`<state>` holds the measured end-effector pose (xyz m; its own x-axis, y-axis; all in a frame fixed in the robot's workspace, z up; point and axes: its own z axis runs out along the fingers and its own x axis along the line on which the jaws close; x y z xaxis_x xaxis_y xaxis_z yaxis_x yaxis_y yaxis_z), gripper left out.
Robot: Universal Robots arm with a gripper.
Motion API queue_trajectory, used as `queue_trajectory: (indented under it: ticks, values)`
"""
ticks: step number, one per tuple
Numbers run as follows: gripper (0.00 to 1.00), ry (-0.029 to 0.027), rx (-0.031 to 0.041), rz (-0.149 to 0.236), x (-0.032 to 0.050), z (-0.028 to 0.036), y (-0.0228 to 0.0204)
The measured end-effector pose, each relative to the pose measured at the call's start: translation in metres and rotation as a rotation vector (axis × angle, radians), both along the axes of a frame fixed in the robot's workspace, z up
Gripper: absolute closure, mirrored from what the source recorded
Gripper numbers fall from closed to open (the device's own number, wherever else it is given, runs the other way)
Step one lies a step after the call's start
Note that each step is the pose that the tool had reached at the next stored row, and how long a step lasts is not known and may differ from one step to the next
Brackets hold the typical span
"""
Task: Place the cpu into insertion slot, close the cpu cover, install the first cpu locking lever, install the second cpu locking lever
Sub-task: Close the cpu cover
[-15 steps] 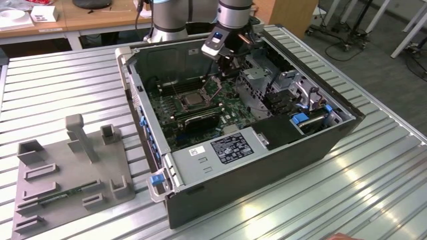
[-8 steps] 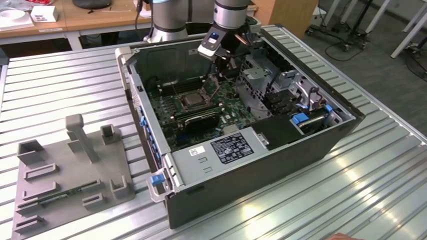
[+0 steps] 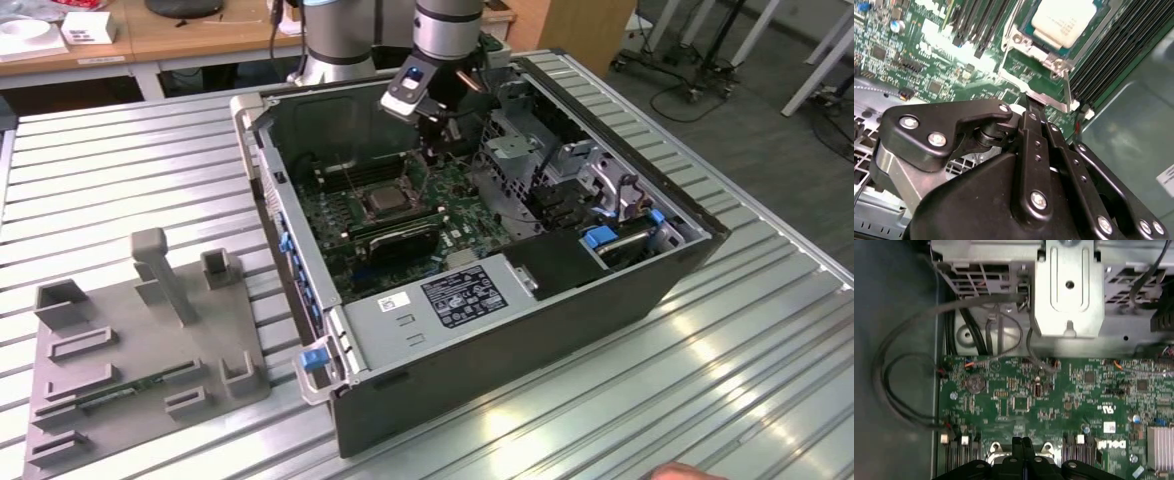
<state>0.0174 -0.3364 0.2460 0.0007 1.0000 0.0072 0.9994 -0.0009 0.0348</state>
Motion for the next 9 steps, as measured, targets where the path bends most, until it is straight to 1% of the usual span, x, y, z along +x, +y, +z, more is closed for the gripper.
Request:
queue_trajectory:
  ticks: [4, 9]
  values:
    - [0.90, 0.0001, -0.0002, -0.001, -0.0100, -0.0007, 0.0003]
    - [0.90, 0.0000, -0.0001, -0.002, -0.0251, -0.0022, 0.0006]
